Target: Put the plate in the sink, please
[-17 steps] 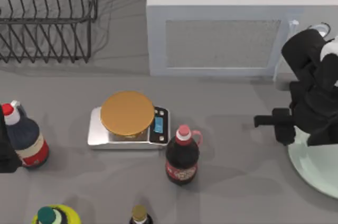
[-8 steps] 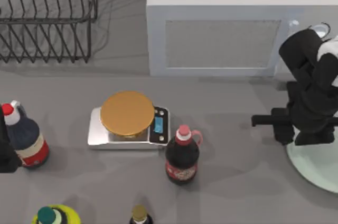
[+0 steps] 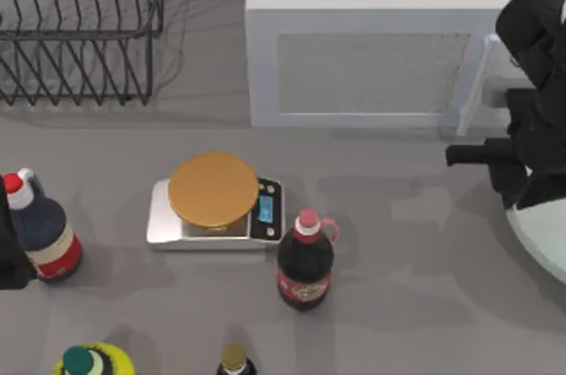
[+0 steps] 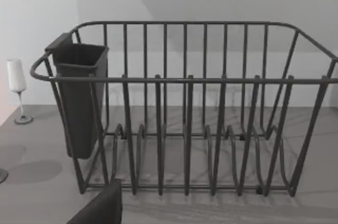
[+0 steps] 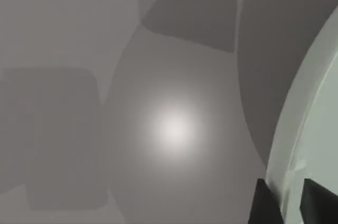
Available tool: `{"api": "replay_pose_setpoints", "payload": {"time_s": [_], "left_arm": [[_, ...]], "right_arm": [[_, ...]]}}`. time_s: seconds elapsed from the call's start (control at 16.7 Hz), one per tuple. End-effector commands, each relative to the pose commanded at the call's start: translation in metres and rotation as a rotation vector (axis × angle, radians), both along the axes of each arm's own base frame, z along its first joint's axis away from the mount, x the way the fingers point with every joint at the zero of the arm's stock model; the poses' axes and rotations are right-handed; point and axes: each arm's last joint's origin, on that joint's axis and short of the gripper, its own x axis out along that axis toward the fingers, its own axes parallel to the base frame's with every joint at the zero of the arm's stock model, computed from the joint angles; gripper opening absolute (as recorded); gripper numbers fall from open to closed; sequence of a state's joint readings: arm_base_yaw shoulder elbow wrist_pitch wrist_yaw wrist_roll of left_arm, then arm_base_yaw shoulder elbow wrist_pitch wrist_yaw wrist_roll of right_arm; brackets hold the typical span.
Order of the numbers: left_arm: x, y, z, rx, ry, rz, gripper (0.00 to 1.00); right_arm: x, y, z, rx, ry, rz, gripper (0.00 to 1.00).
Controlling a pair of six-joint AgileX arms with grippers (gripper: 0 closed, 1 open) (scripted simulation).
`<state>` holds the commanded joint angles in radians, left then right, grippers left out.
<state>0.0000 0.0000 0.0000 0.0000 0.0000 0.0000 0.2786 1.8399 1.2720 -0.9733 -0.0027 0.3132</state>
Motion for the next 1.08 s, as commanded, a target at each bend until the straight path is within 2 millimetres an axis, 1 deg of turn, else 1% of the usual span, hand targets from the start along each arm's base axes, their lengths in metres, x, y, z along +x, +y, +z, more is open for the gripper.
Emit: {"api": "replay_pose_setpoints", "payload": {"time_s": [0.12, 0.3, 0.42, 0.54, 0.6, 0.72, 1.08], "left_arm": [[0.0, 0.0, 0.0, 0.0, 0.0, 0.0, 1.0], [0.0, 0.0, 0.0, 0.0, 0.0, 0.0, 1.0], [0.0, 0.0, 0.0, 0.0, 0.0, 0.0, 1.0], [0.0, 0.0, 0.0, 0.0, 0.0, 0.0, 1.0], [0.0, 0.0, 0.0, 0.0, 0.0, 0.0, 1.0], [0.0, 0.0, 0.0, 0.0, 0.0, 0.0, 1.0], [0.0, 0.0, 0.0, 0.0, 0.0, 0.0, 1.0]], "right_arm": [[0.006, -0.001, 0.036, -0.007, 0.031, 0.003, 0.0], [0.007, 0.0, 0.106, -0.004, 0.013, -0.005, 0.0], [0.0, 0.002, 0.146, 0.002, -0.016, -0.01, 0.0], [-0.01, 0.007, 0.174, 0.009, -0.04, -0.006, 0.0], [-0.014, 0.011, 0.183, 0.012, -0.049, -0.001, 0.0], [-0.021, 0.016, 0.195, 0.018, -0.064, 0.007, 0.0], [-0.02, 0.015, 0.195, 0.019, -0.065, 0.002, 0.0]]}}
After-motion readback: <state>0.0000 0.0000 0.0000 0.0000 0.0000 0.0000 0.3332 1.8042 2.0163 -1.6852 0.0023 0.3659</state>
